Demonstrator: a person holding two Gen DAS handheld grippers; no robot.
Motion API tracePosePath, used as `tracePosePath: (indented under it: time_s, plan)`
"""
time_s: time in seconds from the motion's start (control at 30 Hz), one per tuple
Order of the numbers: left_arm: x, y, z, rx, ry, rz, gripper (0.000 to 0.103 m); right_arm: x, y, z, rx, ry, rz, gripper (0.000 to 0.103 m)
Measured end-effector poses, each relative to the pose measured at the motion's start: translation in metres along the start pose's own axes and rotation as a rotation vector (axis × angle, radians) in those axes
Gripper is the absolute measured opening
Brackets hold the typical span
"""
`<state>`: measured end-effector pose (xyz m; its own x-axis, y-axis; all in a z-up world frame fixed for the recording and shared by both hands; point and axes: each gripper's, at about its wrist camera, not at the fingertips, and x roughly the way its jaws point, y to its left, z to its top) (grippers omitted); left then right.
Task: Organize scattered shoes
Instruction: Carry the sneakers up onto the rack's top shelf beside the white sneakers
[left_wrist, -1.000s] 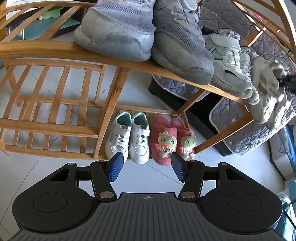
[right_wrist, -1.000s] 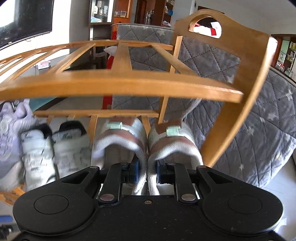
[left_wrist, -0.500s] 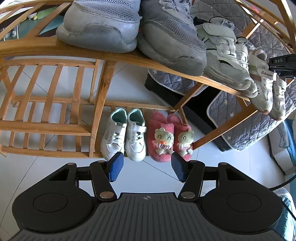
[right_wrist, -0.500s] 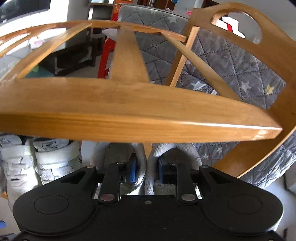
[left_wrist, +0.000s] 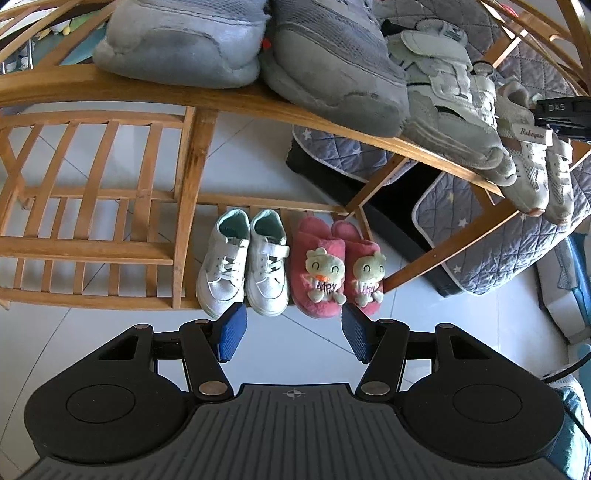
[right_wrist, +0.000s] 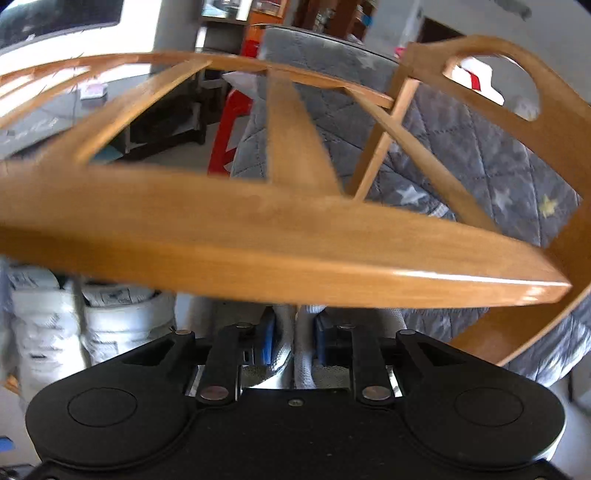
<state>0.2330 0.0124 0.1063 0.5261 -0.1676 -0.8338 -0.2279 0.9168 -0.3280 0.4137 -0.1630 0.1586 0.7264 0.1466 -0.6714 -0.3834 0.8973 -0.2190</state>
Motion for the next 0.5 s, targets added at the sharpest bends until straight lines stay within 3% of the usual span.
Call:
tracePosePath:
  time_s: [0.3, 0.43, 0.5]
  plan:
    - [-0.002, 0.003, 0.000, -0.009, -0.005, -0.002, 0.058, 0.001, 0.004, 0.005, 0.062, 0.005, 0.032, 0.030]
    - [-0.002, 0.002, 0.001, -0.004, -0.004, -0.008, 0.058, -0.007, 0.000, 0.002, 0.058, -0.037, 0.020, 0.043]
    - [-0.002, 0.001, 0.001, -0.003, -0.002, -0.012, 0.058, -0.014, -0.009, 0.001, 0.072, -0.054, 0.026, 0.045]
